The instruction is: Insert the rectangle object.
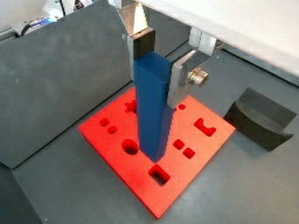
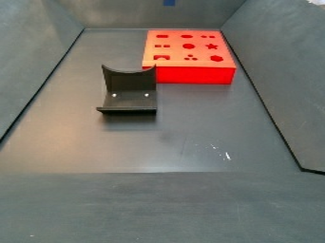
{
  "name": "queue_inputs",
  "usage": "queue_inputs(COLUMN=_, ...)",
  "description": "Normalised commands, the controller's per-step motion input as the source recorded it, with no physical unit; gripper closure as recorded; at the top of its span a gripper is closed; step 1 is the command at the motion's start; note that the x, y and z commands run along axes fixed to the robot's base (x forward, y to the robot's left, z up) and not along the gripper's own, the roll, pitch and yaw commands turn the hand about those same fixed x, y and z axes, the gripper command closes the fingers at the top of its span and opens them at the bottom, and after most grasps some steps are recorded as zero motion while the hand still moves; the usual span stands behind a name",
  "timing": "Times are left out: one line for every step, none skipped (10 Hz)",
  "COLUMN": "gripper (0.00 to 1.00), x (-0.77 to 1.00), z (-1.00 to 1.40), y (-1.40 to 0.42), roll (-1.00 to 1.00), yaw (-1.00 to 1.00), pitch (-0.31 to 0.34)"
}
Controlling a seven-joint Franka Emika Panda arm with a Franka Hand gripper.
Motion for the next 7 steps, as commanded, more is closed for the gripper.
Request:
queue_inputs(gripper=1.0, x=-0.03, z=-0.07, y=-0.05, roll=0.0, yaw=0.0, pitch=-0.047)
queue_inputs(gripper=1.0, x=0.49, z=-0.12, y=-0.03, roll=0.14, yaw=-0.08, pitch=0.0)
queue_inputs(gripper=1.0, x=0.55, z=-0.01, y=0.0, roll=0.36, yaw=0.0, pitch=0.0)
queue_inputs(gripper=1.0, x=0.45, z=0.0, y=0.04, roll=0.46, yaw=0.0, pitch=-0.01)
queue_inputs(gripper=1.0, x=0.47, z=-0.16, y=0.0, roll=0.44, yaw=0.0, pitch=-0.011)
queue_inputs(gripper=1.0, x=0.44, z=-0.34, y=0.0, roll=0.41, yaw=0.0, pitch=-0.039)
queue_inputs(gripper=1.0, x=0.39, z=-0.37, y=-0.08, roll=0.41, yaw=0.0, pitch=-0.047)
